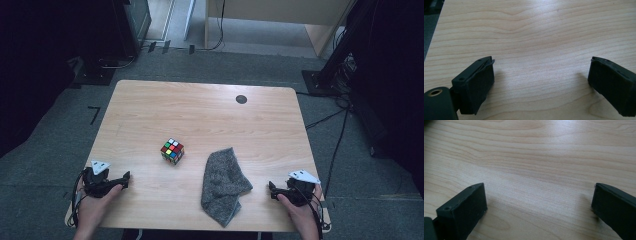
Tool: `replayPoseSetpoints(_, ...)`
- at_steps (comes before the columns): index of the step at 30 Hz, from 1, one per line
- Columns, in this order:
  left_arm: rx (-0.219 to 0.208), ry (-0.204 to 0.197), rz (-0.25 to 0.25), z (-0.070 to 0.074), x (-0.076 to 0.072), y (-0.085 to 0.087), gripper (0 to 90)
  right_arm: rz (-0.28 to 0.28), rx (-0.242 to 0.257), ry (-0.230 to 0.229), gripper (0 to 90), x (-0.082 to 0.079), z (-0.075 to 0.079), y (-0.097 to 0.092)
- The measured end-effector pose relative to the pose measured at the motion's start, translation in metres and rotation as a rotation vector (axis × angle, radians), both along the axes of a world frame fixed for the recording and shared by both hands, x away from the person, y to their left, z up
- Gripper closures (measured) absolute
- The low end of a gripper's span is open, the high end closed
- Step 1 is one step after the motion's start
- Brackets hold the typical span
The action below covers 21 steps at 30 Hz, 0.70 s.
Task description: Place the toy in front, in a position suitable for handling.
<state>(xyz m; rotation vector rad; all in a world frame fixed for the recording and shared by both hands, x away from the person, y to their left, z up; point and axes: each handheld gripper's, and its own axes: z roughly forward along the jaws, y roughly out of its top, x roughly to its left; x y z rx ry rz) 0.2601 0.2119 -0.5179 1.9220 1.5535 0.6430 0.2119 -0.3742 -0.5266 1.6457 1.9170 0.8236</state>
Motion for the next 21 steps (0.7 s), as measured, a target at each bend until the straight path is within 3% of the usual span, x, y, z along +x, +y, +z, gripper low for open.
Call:
replayPoseSetpoints(6,-0.002,-0.001,-0.016,0.0,0.001,-0.001,6.8,0.002,-0.002,0.014,0.5,0.001,0.001,-0.001)
replayPoseSetpoints(10,-0.001,0.0,-0.022,0.0,0.001,0.0,6.8,-0.018,-0.005,0.008,7.4,0.0,0.004,0.0)
replayPoseSetpoints(11,0.001,0.005,-0.023,0.001,0.001,0.0,6.8,-0.027,-0.016,-0.019,7.5,-0.003,0.006,0.002)
replayPoseSetpoints(15,0.0,0.005,-0.018,0.001,0.001,0.0,6.8,-0.024,0.014,-0.055,7.5,-0.007,0.014,0.006)
replayPoseSetpoints(21,-0.018,0.018,-0.019,0.003,0.004,-0.006,6.8,0.018,0.01,-0.109,8.1,-0.012,0.03,0.022)
